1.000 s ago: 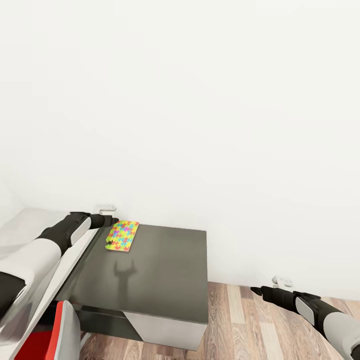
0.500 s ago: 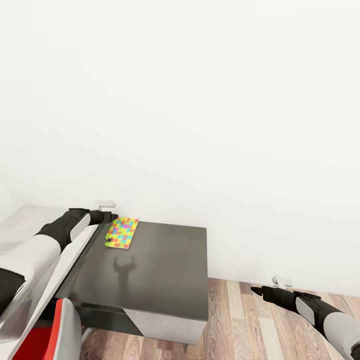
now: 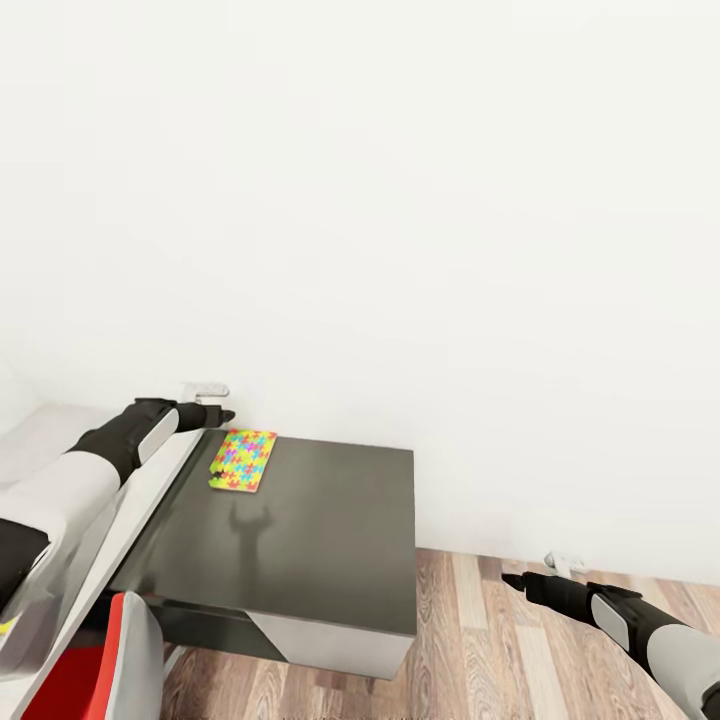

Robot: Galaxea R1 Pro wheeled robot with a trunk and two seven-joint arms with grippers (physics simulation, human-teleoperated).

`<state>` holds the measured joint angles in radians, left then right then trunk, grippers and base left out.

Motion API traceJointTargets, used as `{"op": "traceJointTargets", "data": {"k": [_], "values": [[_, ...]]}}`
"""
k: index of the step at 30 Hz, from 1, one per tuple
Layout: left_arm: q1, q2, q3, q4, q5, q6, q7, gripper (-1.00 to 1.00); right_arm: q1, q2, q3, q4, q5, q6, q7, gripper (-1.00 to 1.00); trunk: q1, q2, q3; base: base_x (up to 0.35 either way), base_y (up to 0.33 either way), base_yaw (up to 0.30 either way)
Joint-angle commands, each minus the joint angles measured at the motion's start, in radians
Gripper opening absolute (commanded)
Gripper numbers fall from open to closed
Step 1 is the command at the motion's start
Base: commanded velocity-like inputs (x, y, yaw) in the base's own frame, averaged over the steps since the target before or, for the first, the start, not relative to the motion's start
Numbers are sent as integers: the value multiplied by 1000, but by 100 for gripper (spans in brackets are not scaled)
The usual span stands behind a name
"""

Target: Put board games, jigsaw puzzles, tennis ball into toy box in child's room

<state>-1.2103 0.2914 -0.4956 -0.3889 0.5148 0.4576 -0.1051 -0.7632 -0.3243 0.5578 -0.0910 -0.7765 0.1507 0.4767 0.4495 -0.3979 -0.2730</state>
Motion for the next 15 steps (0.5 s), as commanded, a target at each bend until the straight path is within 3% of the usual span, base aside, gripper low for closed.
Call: {"op": "traceJointTargets", "data": {"k": [1, 15], "values": [[-3, 0, -3, -1, 2, 4, -2, 100, -1, -1, 5, -1, -10, 6, 2, 100, 1, -2, -4, 0, 0, 0], [-6, -3, -3, -1, 3, 0, -6, 100, -1, -1, 5, -1, -10, 6, 2, 100, 1, -2, -26, 0, 0, 0]]}}
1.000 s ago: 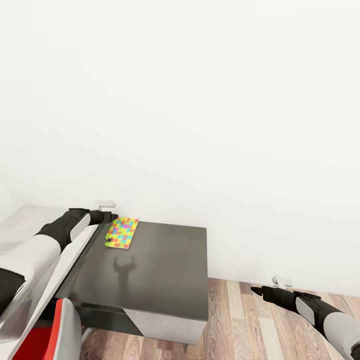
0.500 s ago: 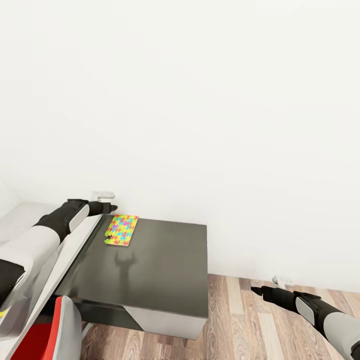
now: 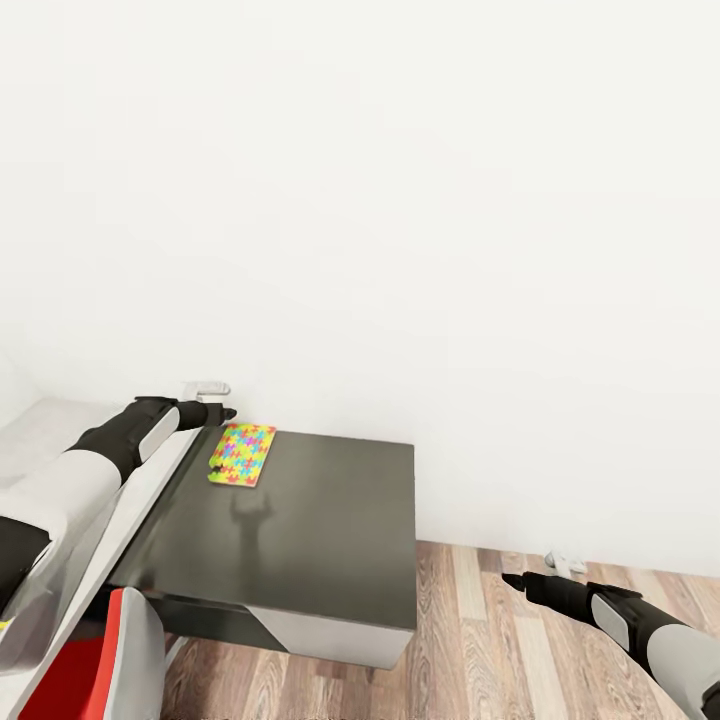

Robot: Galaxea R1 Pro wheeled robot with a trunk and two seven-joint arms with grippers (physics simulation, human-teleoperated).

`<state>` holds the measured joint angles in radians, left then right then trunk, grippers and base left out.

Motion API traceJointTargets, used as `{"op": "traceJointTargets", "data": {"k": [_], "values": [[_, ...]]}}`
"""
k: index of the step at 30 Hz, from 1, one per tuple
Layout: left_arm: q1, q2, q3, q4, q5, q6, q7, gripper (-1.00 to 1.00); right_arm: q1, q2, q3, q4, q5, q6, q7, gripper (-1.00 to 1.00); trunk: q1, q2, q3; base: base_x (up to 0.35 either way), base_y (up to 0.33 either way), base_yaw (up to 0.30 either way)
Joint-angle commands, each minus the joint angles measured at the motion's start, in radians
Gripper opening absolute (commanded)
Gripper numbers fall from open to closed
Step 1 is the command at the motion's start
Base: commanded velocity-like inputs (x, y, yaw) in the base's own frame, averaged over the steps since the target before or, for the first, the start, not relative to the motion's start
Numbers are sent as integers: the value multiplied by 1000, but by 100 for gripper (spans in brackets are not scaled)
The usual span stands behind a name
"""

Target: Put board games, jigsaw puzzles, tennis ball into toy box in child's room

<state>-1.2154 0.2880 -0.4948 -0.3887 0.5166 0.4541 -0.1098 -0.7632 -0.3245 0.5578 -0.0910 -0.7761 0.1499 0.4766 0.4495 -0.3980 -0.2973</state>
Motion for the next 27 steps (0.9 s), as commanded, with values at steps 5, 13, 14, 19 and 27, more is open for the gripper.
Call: {"op": "traceJointTargets", "data": {"k": [5, 13, 14, 19, 27], "values": [[-1, 0, -5, -1, 2, -3, -3, 100, -1, -1, 5, -1, -10, 8, 2, 100, 1, -2, -10, 0, 0, 0], [-1, 0, -5, -1, 2, -7, -5, 100, -1, -1, 5, -1, -10, 8, 2, 100, 1, -2, -23, 0, 0, 0], [-1, 0, -5, -2, 2, -7, -5, 100, -1, -1, 5, -1, -10, 8, 2, 100, 1, -2, -25, 0, 0, 0], [0, 1, -6, -2, 3, -15, -6, 100, -1, -1, 5, -1, -9, 8, 1, 100, 1, -2, -33, 0, 0, 0], [0, 2, -9, -2, 4, -35, -10, 100, -1, -1, 5, -1, -10, 8, 1, 100, 1, -2, -46, 0, 0, 0]]}}
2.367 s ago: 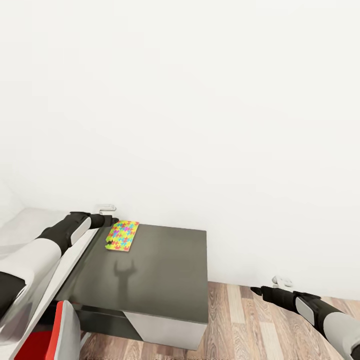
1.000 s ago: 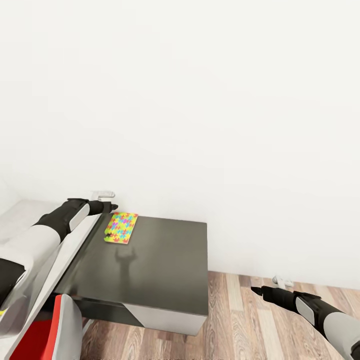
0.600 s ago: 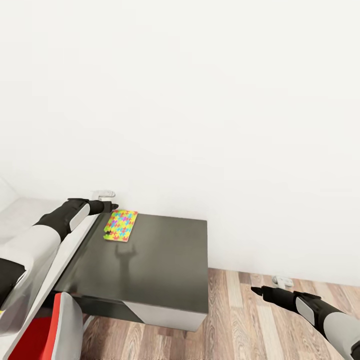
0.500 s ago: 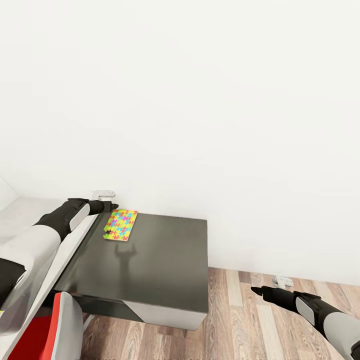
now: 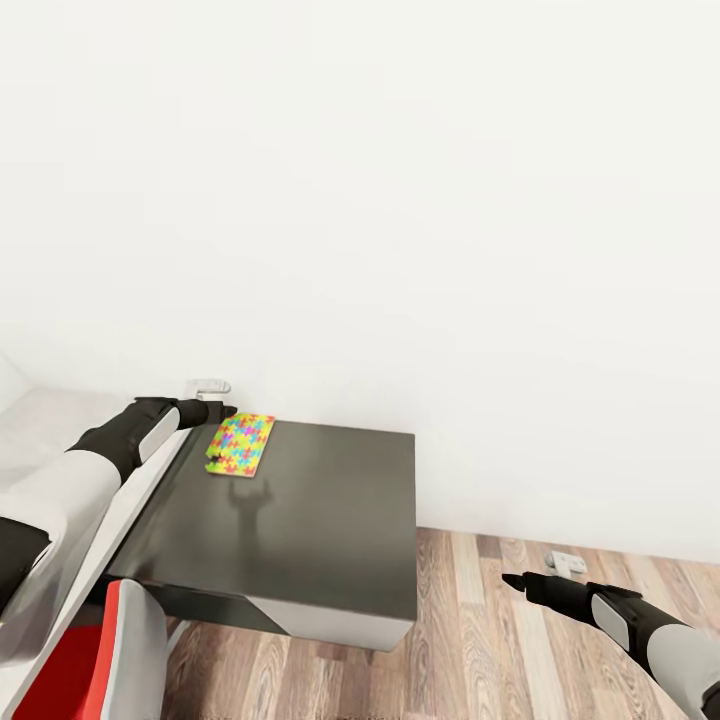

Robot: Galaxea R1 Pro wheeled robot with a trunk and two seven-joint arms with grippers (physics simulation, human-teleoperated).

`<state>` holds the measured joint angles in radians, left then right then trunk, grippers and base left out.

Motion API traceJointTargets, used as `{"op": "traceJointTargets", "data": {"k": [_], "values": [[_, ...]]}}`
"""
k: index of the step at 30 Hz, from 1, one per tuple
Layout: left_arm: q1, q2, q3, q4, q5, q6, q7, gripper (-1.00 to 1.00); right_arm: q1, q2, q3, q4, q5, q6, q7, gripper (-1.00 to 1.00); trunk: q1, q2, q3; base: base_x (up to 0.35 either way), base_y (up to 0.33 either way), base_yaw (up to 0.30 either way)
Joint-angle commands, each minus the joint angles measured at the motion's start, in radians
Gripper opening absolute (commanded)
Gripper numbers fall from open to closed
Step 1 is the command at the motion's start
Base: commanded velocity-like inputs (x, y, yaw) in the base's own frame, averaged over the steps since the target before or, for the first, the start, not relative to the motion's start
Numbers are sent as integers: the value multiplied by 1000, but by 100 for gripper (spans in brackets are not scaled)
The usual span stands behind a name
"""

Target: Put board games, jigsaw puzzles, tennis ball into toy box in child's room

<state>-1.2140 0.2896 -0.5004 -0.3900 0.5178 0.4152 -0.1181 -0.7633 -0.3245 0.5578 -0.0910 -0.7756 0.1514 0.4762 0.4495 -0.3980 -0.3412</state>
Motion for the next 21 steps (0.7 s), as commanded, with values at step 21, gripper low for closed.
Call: {"op": "traceJointTargets", "data": {"k": [21], "values": [[1, 6, -4, -1, 0, -1, -52, 100, -1, 0, 5, -1, -10, 7, 1, 100, 1, -2, -36, 0, 0, 0]]}}
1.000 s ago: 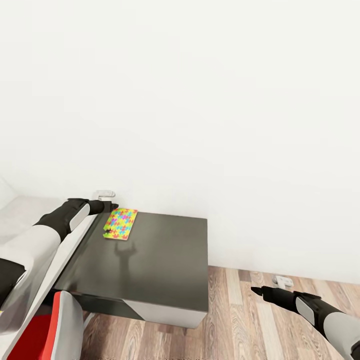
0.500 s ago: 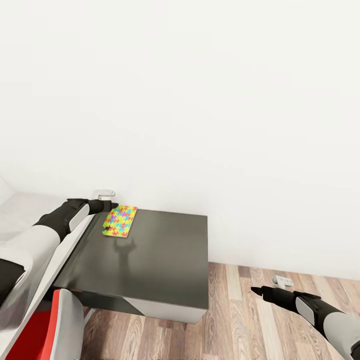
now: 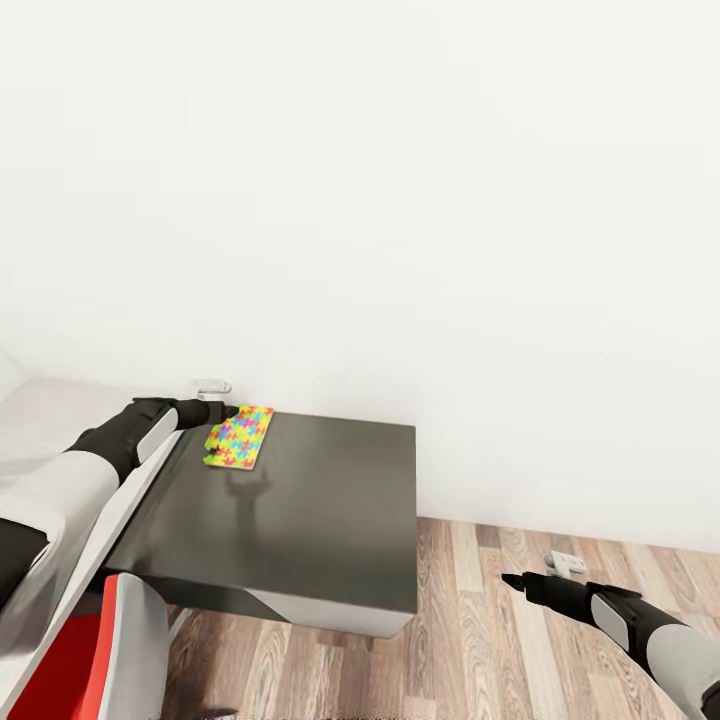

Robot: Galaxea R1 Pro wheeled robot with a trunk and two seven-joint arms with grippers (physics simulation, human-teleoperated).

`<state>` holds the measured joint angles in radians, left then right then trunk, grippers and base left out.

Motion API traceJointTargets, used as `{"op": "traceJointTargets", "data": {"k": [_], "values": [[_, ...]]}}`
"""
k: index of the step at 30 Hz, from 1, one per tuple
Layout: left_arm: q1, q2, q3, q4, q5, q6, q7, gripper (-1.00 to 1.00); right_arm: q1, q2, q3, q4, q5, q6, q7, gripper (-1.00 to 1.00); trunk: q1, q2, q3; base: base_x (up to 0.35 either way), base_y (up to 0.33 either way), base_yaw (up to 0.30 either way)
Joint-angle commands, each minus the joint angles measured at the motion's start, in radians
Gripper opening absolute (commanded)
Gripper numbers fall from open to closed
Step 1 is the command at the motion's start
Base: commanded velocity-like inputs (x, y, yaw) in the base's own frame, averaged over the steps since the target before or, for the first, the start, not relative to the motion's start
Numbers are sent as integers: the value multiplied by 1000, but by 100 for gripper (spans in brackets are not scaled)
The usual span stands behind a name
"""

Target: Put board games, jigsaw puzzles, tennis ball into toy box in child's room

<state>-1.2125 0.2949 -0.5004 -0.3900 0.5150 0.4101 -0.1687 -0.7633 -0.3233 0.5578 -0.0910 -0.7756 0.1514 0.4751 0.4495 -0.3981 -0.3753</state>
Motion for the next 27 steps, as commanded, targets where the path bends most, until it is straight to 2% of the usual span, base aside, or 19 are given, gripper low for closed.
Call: {"op": "traceJointTargets", "data": {"k": [1, 17, 22, 27], "values": [[-1, 1, -3, -1, 3, 4, -9, 100, -1, -1, 5, -1, -10, 7, 2, 100, 0, -2, -3, 0, 0, 0], [1, 18, -3, -1, 5, 4, -26, 100, -1, 0, 5, -1, -10, 7, 2, 100, 0, -2, -29, 0, 0, 0], [1, 39, -2, -1, 8, 3, -27, 100, -1, 0, 5, -1, -10, 7, 2, 100, 0, -2, -37, 0, 0, 0], [1, 48, -1, -1, 9, 3, -47, 100, -1, -1, 5, -1, -10, 7, 2, 100, 0, -2, -45, 0, 0, 0]]}}
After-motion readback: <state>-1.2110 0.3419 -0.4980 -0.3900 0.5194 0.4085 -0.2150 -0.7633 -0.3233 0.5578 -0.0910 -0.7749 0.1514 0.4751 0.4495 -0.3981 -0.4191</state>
